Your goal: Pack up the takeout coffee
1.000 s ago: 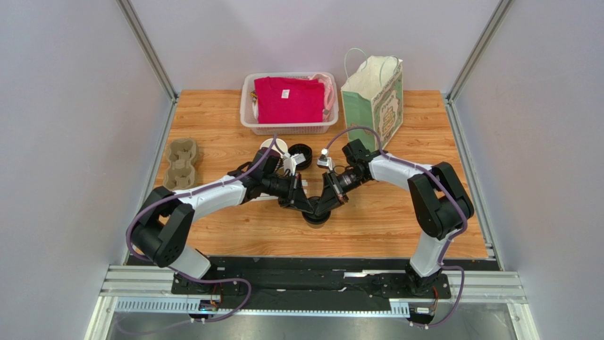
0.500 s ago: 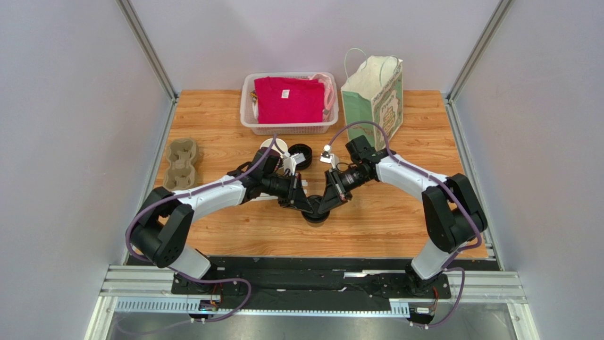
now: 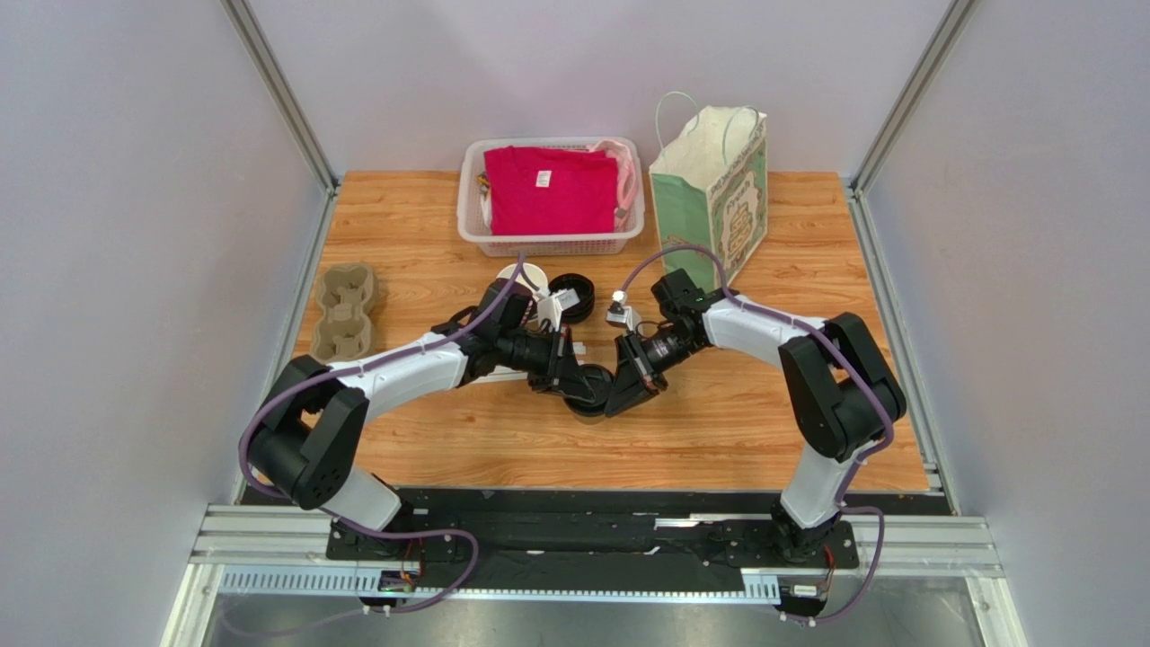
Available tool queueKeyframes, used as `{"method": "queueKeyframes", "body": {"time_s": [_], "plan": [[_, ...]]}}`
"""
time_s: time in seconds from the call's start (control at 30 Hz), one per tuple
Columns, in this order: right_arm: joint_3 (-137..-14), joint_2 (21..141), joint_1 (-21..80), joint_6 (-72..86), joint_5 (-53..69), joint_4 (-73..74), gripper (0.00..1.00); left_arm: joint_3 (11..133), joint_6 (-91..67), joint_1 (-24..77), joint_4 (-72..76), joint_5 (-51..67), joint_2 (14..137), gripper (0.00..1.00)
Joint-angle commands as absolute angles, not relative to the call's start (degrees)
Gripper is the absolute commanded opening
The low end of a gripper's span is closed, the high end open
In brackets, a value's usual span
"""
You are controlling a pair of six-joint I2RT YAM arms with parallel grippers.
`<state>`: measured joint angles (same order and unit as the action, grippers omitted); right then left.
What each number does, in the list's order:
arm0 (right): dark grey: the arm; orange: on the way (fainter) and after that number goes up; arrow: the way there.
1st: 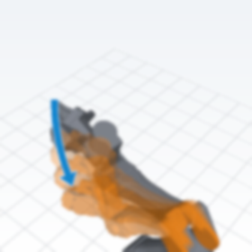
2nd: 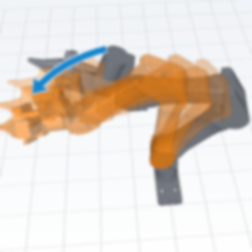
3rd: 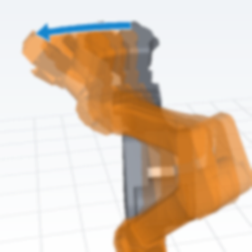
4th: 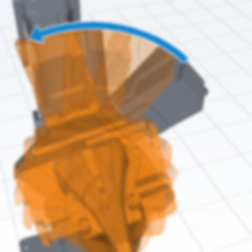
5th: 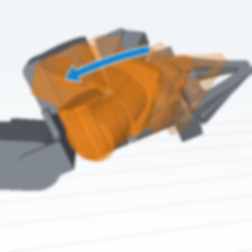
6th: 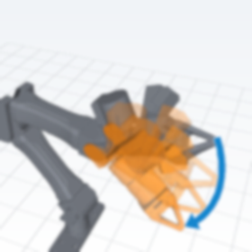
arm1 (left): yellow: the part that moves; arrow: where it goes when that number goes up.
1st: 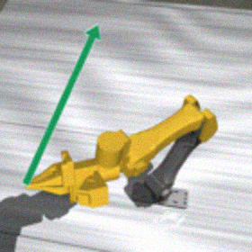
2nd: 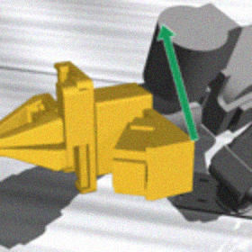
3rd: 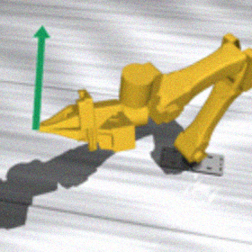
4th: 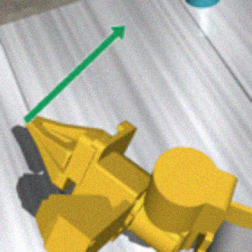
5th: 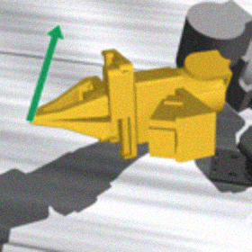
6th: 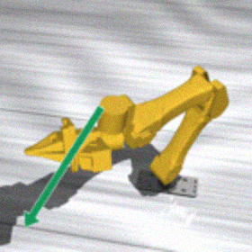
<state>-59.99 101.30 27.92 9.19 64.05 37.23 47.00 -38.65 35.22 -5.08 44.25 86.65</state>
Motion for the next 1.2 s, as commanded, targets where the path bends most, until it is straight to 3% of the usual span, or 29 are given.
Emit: {"method": "queueKeyframes", "body": {"time_s": [0.0,0.27,0.47,0.7,1.17], "plan": [[-60.47,99.24,27.51,7.82,67.05,36.73,0.02,48.43,-37.62,35.33,-5.19,43.59,86.92,0.0],[-63.01,92.47,27.42,5.54,70.05,40.43,0.03,48.17,-42.43,35.16,3.68,48.86,82.98,0.0],[-63.19,92.63,27.42,11.15,69.0,34.99,0.04,45.62,-48.77,34.1,10.45,49.92,78.58,0.0],[-62.75,97.38,27.42,16.79,68.64,27.69,0.04,42.63,-48.87,31.73,8.62,48.17,80.68,0.0],[-63.37,106.61,27.07,13.1,61.8,30.05,0.0,41.22,-44.48,29.0,1.85,44.04,87.28,0.0]]}}
